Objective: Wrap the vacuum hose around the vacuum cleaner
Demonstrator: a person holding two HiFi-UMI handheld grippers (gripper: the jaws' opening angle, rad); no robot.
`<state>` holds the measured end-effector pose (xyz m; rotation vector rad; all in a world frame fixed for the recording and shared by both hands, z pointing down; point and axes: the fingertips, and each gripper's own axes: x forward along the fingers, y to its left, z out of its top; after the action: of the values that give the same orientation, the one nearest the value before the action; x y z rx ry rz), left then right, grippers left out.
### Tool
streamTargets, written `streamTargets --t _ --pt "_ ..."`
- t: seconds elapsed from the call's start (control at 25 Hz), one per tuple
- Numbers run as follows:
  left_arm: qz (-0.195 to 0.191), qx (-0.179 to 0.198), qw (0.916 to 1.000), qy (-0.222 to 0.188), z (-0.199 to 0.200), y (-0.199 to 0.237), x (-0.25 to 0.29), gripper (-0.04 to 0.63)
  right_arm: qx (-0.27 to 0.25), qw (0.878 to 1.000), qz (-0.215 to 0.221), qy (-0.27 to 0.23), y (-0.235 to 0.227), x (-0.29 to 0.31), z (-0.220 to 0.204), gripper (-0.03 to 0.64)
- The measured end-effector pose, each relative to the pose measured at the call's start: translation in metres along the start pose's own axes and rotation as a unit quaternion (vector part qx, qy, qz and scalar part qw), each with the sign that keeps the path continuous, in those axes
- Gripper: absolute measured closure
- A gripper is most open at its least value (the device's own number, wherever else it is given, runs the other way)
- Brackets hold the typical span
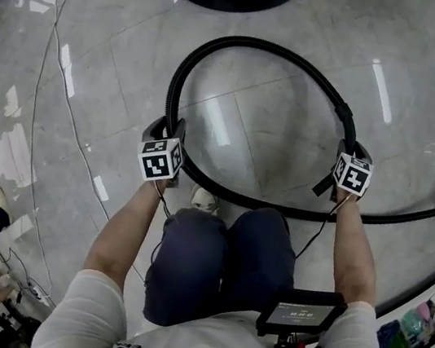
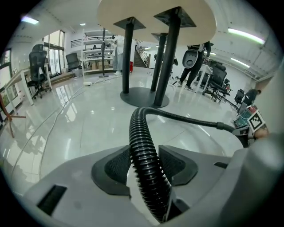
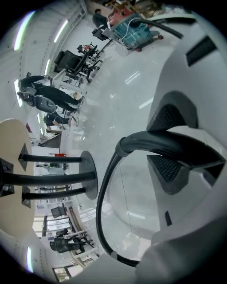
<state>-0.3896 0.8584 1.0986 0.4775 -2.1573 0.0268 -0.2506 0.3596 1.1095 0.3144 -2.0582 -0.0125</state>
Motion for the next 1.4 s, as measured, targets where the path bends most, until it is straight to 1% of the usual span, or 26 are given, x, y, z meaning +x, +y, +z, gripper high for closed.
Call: streamTargets --t 0.2,0.32,0.44,0.64,0.76,0.8,0.88,1.0,1.08,1.28,1.4 --pt "-0.017 0.026 0.9989 -0.034 0.067 -0.034 -0.091 0.402 0.041 0.999 0.006 0.035 -0.013 -0.078 -0.023 0.439" --pt "-0.031 0.041 0.9971 -0.057 0.109 -0.061 -0.153 0.405 0.065 0.997 0.006 0.042 -0.027 -0.132 -0.028 0.440" --pt "-0.047 0.055 0.9946 -0.075 0.153 -0.090 -0.219 0.405 0.089 0.995 0.002 0.042 -0.045 -0.199 -0.026 0.440" --pt "-0.081 0.089 0.9870 -0.107 0.228 -0.150 -0.334 0.407 0.135 0.990 0.001 0.041 -0.076 -0.311 -0.019 0.440" --pt "-0.104 0.112 0.9788 -0.135 0.272 -0.188 -0.411 0.407 0.159 0.986 0.011 0.045 -0.089 -0.377 -0.023 0.440" --pt "-0.113 0.123 0.9749 -0.147 0.289 -0.201 -0.437 0.407 0.170 0.984 0.016 0.046 -0.093 -0.398 -0.026 0.440" --pt "-0.133 0.151 0.9643 -0.173 0.328 -0.231 -0.484 0.407 0.199 0.979 0.026 0.042 -0.099 -0.435 -0.027 0.440" --pt "-0.166 0.196 0.9443 -0.206 0.385 -0.276 -0.541 0.407 0.254 0.966 0.043 0.028 -0.103 -0.483 -0.025 0.440" --pt "-0.187 0.221 0.9309 -0.223 0.416 -0.302 -0.575 0.407 0.286 0.956 0.057 0.017 -0.100 -0.510 -0.026 0.440" --pt "-0.226 0.262 0.9006 -0.263 0.471 -0.354 -0.648 0.407 0.339 0.936 0.090 -0.014 -0.092 -0.559 -0.022 0.440" --pt "-0.254 0.286 0.8786 -0.286 0.496 -0.387 -0.677 0.407 0.366 0.924 0.101 -0.034 -0.091 -0.576 -0.017 0.440"
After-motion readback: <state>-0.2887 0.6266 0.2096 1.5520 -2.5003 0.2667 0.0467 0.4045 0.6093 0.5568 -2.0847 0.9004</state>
